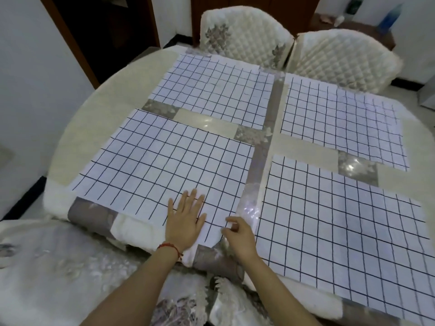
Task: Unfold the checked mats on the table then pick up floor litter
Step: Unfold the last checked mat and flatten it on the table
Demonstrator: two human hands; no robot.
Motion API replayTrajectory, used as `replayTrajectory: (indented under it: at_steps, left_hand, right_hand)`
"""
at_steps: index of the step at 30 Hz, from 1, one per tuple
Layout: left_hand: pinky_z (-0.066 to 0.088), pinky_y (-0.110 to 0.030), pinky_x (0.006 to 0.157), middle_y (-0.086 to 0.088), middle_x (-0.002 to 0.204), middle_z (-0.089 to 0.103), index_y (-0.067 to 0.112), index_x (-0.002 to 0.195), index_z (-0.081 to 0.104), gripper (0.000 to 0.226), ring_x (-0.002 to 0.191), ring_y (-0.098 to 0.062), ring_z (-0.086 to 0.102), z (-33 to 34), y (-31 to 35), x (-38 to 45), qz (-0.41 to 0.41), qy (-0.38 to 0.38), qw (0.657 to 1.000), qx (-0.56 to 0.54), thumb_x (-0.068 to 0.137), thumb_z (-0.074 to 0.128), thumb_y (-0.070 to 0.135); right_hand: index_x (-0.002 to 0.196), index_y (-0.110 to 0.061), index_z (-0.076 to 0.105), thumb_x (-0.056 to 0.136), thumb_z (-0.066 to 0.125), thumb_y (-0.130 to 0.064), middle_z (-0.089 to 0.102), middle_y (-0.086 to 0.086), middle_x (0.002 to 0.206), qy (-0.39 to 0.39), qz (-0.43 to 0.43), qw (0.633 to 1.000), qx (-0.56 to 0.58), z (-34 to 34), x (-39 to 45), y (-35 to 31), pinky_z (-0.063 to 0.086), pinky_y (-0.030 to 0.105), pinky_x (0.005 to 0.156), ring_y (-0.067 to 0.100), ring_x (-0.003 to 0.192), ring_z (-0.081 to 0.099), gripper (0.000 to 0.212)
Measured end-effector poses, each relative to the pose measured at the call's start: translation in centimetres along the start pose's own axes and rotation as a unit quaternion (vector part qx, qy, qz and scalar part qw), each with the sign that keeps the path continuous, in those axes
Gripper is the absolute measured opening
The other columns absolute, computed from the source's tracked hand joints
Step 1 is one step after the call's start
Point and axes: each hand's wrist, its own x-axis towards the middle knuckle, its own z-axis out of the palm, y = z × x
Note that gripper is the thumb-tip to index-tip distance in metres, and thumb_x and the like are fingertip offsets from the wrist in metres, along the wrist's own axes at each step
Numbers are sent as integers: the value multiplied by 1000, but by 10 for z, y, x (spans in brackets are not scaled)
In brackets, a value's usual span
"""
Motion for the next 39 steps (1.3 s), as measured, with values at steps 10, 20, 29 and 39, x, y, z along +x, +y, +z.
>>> replayTrajectory:
  at_steps: [10, 20, 29, 39]
  left_hand:
    - [25, -59, 108, -2, 148, 38, 24, 140, 37, 58, 137, -27, 34, -4, 1, -1, 10, 5, 1000, 21, 90, 21, 50]
    - [27, -58, 105, -3, 144, 45, 23, 137, 42, 59, 133, -26, 41, -11, 4, -2, 1, -12, 999, 32, 93, 13, 49]
    - [33, -58, 102, -2, 142, 46, 24, 136, 43, 58, 131, -25, 44, -9, 3, -1, 0, -7, 998, 60, 93, 13, 48]
    - [11, -56, 113, 1, 154, 20, 27, 145, 19, 73, 142, -26, 20, -6, 1, -1, 2, -33, 999, 28, 86, -13, 56]
  right_hand:
    - [66, -19, 68, 81, 61, -10, 63, -8, 53, -181, -40, 972, -143, -8, -11, -8, 54, 26, 68, 0, 50, 59, 19]
    - [134, -18, 44, 95, 40, -28, 45, 5, 140, 28, -245, 902, -356, 4, 2, -14, 30, 33, 108, 20, 131, 38, 40]
    - [146, -26, -4, 97, 21, -47, -19, -5, 151, -11, -260, 845, -467, 23, 15, 27, -25, 33, 110, 22, 140, -22, 60]
    - [146, -23, 20, 96, 35, -37, 1, -1, 159, -98, -183, 872, -443, -9, 6, 7, -1, 39, 118, 15, 146, -1, 55]
